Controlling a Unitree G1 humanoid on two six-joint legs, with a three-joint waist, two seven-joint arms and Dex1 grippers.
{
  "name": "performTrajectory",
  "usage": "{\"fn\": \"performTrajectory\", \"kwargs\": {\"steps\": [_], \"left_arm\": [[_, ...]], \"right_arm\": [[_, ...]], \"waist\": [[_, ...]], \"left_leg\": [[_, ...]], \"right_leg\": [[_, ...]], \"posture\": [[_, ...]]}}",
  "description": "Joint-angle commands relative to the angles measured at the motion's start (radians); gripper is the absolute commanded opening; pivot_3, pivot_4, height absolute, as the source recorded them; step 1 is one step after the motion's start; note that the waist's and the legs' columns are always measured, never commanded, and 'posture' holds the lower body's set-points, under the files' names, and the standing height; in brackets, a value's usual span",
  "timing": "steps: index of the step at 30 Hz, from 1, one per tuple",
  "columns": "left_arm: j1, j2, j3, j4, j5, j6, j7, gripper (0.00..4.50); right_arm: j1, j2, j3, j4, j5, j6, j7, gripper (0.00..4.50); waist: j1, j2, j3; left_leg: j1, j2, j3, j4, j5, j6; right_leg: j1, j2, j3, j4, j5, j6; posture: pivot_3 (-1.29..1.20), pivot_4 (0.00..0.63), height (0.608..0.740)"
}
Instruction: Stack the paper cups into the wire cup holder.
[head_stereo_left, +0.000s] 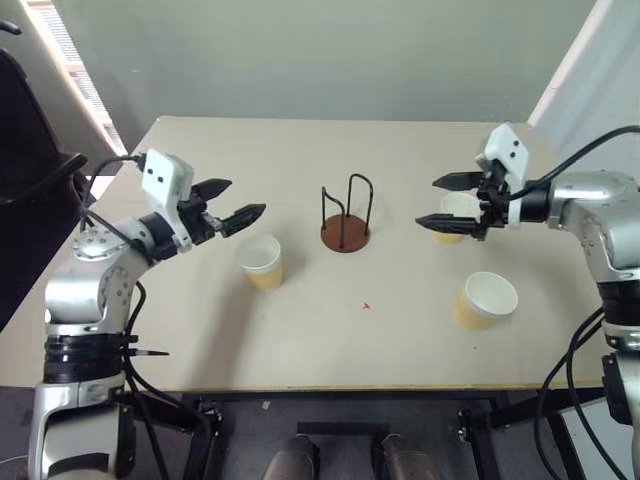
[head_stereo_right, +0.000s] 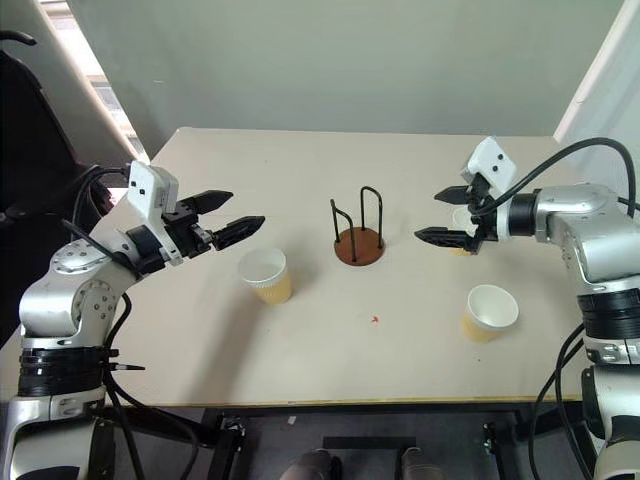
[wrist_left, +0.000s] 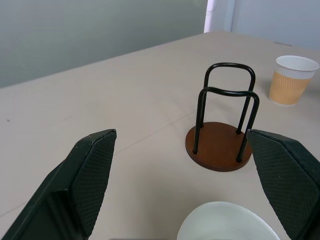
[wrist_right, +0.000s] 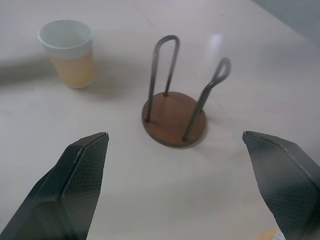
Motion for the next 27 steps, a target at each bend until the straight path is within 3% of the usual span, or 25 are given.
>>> {"fn": "performTrajectory", "kwargs": {"steps": [1, 9, 15, 27], "left_arm": [[-0.074, -0.006, -0.008, 0.04, 0.018, -0.038, -0.003, 4.5], [-0.126, -0.06, -0.047, 0.07, 0.021, -0.011, -0.001, 4.5], [-0.143, -0.061, -0.167, 0.048, 0.042, 0.069, -0.074, 4.5], [-0.226, -0.153, -0.225, 0.179, 0.084, 0.054, -0.086, 4.5]], "right_arm": [[-0.011, -0.018, -0.054, -0.058, 0.017, 0.008, -0.01, 4.46], [0.018, -0.04, -0.101, -0.125, 0.055, 0.061, -0.025, 4.46], [-0.002, -0.087, -0.148, -0.196, 0.117, 0.11, -0.011, 4.46], [-0.004, -0.139, -0.172, -0.268, 0.144, 0.171, -0.05, 4.46]], "waist": [[0.002, 0.0, 0.0], [0.0, 0.0, 0.0], [0.002, -0.001, 0.0], [0.002, -0.001, 0.001]], "left_leg": [[0.0, 0.0, 0.0, 0.0, 0.0, 0.0], [0.0, 0.0, 0.0, 0.0, 0.001, -0.002], [0.0, 0.0, 0.0, 0.0, 0.001, -0.002], [0.0, 0.0, 0.0, 0.0, 0.001, -0.001]], "right_leg": [[0.0, 0.0, 0.0, 0.0, 0.0, 0.0], [0.0, 0.0, 0.001, 0.0, 0.001, 0.002], [0.0, 0.0, 0.0, -0.001, 0.001, 0.002], [0.0, 0.0, 0.001, -0.001, 0.001, 0.003]], "posture": [[0.0, 0.15, 0.74], [0.0, 0.15, 0.74], [0.0, 0.15, 0.74], [0.0, 0.15, 0.74]]}}
